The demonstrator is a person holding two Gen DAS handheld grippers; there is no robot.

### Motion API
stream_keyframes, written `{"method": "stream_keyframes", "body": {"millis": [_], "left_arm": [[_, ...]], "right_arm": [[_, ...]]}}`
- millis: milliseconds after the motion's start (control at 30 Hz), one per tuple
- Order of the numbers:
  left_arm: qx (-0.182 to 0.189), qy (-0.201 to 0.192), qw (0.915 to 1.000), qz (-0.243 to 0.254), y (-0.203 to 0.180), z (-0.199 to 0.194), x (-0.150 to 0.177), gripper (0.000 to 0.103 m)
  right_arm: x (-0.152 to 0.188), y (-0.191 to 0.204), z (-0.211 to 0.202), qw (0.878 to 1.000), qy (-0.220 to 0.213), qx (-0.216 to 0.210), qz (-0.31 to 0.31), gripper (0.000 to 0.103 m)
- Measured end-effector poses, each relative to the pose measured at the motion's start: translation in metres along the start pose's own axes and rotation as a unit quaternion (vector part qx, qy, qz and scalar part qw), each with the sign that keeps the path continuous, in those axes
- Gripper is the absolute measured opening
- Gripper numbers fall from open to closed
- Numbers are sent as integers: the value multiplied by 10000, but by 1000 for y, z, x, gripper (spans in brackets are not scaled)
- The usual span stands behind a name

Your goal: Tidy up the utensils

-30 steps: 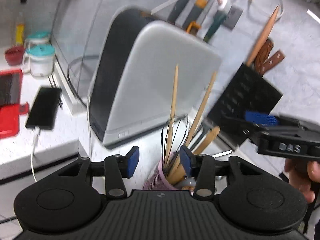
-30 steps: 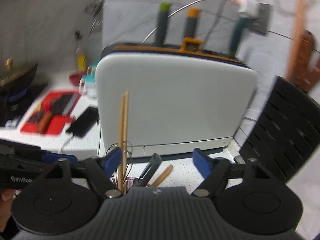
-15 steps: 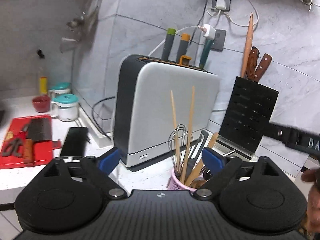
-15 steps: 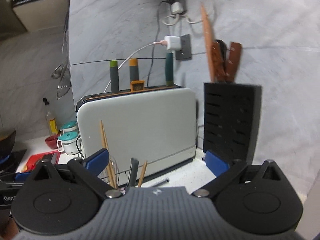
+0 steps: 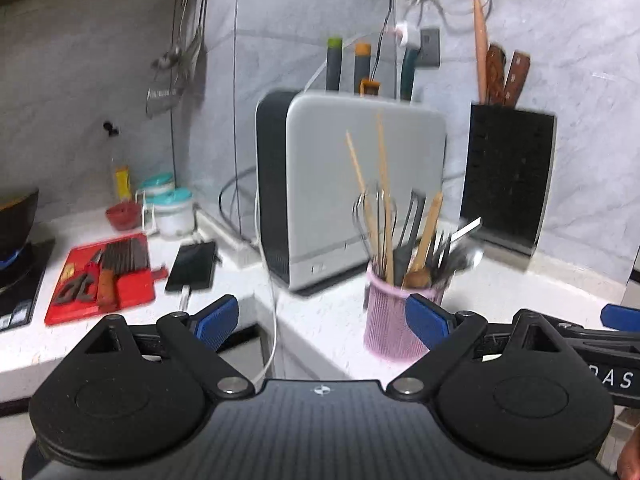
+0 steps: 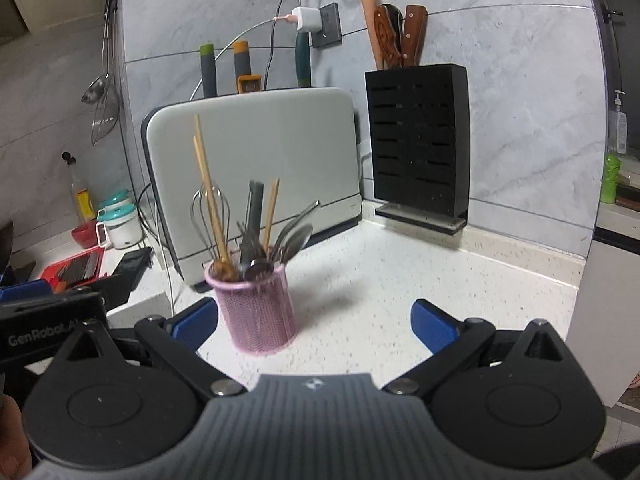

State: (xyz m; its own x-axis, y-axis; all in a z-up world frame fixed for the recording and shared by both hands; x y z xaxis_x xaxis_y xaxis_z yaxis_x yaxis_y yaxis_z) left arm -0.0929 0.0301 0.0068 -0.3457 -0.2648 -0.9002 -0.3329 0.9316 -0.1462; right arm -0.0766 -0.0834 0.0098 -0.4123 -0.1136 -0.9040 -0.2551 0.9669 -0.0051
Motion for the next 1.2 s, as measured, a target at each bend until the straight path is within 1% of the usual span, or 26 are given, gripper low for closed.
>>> {"method": "stream_keyframes", "body": {"millis": [67, 167, 400, 767, 1200], "left_arm": [[-28, 294, 9996, 2, 0, 5, 1, 103], [-12, 455, 9990, 49, -1, 9, 4, 103], [-172, 420, 9983, 373, -11, 10, 12, 103], [-115, 466, 9985, 282, -9, 11, 9, 103], [-133, 496, 9983, 281, -11, 12, 9, 103]], "right_arm": [[4, 0, 3, 9999, 78, 28, -60, 100], [10, -2, 4, 9997, 234, 16, -50, 100], [14, -6, 6, 9993, 359, 55, -47, 100], [13, -5, 3, 9996, 261, 86, -34, 100], [13, -5, 3, 9995, 272, 125, -45, 100]]}}
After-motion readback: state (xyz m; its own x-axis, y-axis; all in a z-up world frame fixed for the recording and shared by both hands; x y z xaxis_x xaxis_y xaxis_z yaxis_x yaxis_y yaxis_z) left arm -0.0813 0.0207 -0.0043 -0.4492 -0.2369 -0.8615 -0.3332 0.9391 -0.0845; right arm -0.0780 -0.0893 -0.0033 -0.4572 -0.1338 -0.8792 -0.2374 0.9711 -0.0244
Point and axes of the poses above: each gripper's, at about its wrist camera, not at the fingertips, and z roughly the way its jaws point, y to its left, x to its underside, the point moved 1 cm from there along z, roughly the way its jaws point, and after that the axes turned 9 degrees about -z, right-handed, at the moved point
